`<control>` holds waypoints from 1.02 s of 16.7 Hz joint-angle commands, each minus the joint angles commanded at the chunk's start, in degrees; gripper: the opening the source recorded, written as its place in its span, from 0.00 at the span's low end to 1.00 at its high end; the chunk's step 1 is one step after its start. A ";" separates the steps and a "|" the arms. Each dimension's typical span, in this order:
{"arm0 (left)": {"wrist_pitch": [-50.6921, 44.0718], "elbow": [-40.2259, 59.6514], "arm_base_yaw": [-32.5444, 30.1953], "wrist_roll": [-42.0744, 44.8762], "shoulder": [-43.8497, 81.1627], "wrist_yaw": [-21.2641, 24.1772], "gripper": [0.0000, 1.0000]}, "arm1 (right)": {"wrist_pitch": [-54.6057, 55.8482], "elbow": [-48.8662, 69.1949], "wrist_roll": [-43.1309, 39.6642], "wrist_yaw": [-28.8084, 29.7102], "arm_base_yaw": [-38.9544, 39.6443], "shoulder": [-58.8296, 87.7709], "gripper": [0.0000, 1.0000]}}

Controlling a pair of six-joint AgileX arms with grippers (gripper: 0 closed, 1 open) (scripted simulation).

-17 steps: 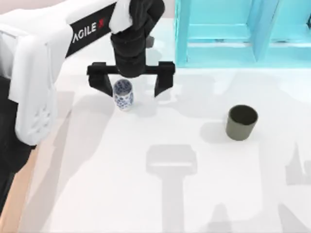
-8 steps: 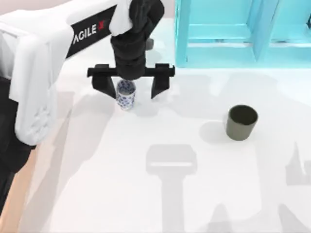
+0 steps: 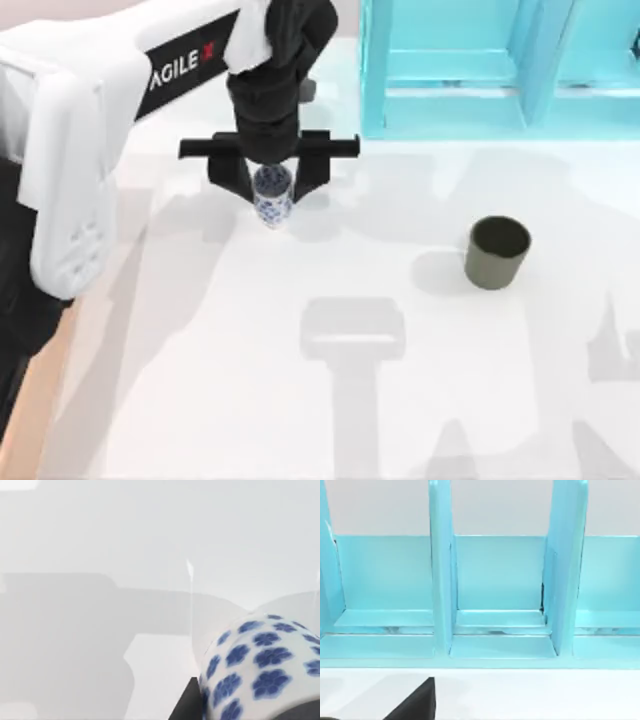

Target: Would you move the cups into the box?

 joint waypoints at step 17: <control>-9.58 2.32 7.09 7.34 -6.59 0.55 0.00 | 0.00 0.00 0.00 0.00 0.00 0.00 1.00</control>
